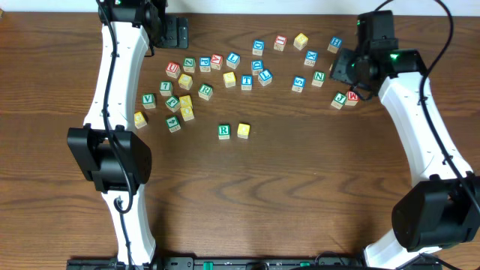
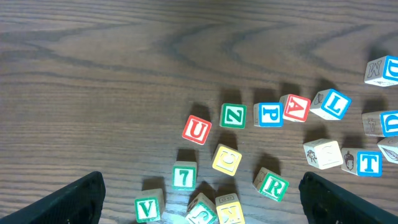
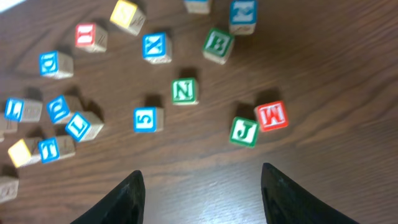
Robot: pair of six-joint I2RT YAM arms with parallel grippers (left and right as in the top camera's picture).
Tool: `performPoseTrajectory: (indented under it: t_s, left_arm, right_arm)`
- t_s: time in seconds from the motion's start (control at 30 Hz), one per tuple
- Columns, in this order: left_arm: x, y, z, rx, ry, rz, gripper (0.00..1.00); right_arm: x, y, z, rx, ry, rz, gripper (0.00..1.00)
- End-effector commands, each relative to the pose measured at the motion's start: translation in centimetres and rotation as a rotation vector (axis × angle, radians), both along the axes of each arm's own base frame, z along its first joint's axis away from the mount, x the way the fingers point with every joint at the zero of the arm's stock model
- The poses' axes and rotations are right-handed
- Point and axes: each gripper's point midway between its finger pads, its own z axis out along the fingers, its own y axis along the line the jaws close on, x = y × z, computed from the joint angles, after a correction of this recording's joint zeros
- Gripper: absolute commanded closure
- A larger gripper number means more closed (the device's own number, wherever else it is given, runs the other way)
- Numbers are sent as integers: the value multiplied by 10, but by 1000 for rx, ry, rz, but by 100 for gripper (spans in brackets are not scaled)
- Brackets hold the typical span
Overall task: Spell out ROBOT
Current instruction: 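Move the right gripper to the far right blocks and grasp the green B block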
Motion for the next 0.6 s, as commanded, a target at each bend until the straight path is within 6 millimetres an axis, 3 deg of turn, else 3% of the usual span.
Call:
performPoseTrajectory:
  t_s: [0.0, 0.23, 0.5, 0.57]
  left_arm:
    - [0, 3, 18, 5, -37, 11, 2]
    - [0, 3, 18, 5, -37, 11, 2]
    - [0, 3, 18, 5, -37, 11, 2]
    - [0, 3, 18, 5, -37, 11, 2]
  right_arm:
    - [7, -16, 14, -27, -47, -29, 46]
    - [16, -36, 17, -24, -80, -74, 47]
    - [25, -36, 11, -14, -79, -68, 48]
    - [33, -35, 13, -18, -82, -55, 43]
